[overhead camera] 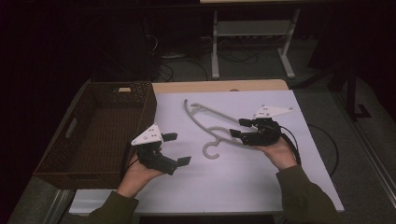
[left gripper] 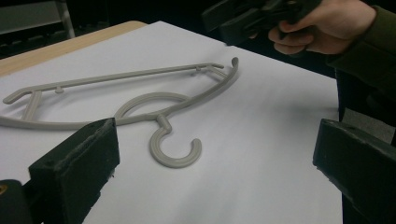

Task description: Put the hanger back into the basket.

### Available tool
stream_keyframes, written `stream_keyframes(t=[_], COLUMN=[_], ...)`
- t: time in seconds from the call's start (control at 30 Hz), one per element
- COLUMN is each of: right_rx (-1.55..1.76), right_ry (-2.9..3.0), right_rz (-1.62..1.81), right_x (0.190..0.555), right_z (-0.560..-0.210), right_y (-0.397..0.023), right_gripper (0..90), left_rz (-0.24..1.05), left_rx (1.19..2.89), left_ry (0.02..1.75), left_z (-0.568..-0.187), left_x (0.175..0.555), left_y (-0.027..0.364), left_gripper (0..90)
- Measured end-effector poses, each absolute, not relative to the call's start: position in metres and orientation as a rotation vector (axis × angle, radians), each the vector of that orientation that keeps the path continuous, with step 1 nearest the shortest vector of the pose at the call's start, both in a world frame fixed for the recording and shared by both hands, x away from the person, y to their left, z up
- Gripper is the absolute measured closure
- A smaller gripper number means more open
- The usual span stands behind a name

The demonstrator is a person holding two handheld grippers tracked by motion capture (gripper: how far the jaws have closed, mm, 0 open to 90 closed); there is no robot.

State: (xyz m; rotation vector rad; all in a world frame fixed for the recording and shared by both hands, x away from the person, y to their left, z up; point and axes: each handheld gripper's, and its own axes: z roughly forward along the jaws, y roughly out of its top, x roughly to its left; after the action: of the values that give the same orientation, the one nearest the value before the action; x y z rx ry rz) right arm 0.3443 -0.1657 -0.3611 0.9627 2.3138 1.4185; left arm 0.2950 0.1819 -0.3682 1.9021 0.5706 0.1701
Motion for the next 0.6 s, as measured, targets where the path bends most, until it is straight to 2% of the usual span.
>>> stream_keyframes(t=[0.17,0.23,0.43,0.6], right_rx=[0.980,0.986,1.037,1.076], right_ry=[2.374,2.404,2.480,2.510], right_rz=[1.365,1.348,1.305,1.232], right_x=[0.363,0.373,0.395,0.412], right_z=[-0.369,-0.374,-0.392,-0.410], right_y=[-0.147,-0.140,-0.122,-0.110], right_gripper=[69.0,74.4,87.5,89.5], left_rz=[0.157,0.153,0.140,0.138], left_rx=[1.897,1.893,1.898,1.893], left_ry=[0.573,0.571,0.563,0.561], left_z=[-0.371,-0.372,-0.373,-0.373], left_x=[0.297,0.297,0.296,0.295], left_y=[0.180,0.180,0.178,0.177], left_gripper=[0.3,0.3,0.3,0.3])
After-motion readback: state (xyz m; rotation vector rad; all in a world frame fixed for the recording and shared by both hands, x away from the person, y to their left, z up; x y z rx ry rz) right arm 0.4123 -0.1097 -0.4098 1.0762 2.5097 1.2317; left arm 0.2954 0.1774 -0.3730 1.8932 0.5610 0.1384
